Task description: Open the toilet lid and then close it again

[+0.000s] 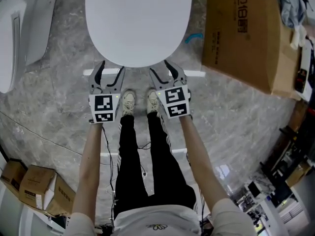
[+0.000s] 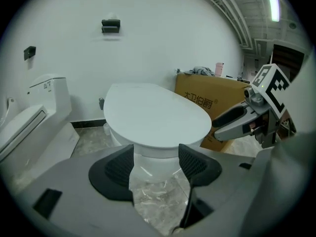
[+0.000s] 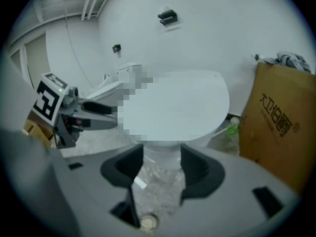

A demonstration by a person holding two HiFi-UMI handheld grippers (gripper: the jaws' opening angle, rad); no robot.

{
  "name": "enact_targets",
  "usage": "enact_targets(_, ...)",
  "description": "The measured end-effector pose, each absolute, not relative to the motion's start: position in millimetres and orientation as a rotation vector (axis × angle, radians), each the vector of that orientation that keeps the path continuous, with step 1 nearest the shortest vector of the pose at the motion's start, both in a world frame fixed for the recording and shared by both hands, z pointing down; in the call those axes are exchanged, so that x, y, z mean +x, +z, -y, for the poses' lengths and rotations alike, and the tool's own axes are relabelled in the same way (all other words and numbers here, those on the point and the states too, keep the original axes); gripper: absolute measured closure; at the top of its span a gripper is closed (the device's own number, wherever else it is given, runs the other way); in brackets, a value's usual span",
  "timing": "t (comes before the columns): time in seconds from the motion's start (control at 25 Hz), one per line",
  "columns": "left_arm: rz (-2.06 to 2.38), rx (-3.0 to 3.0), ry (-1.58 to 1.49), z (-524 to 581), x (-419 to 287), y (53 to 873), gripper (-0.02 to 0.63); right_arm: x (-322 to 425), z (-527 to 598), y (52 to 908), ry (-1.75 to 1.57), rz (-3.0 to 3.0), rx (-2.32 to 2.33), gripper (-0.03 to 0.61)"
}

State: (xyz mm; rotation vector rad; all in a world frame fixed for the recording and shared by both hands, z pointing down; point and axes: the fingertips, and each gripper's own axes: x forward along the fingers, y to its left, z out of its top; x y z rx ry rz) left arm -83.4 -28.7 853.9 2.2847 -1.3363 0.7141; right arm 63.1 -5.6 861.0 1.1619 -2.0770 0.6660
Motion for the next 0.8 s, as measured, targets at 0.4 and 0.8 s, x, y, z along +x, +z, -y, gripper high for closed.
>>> enact_targets(0.4, 1.277, 2.358, 0.817, 30.5, -76.6, 871.8, 0.324, 60.7, 14.5, 880.3, 0.677, 2.037, 1.167, 0.342)
enact_targets(0.8, 1.262, 2.391, 0.812, 35.0, -75.3, 869.3, 0.324, 62.8, 15.7, 879.5, 0.714, 2.025, 1.213, 0.342)
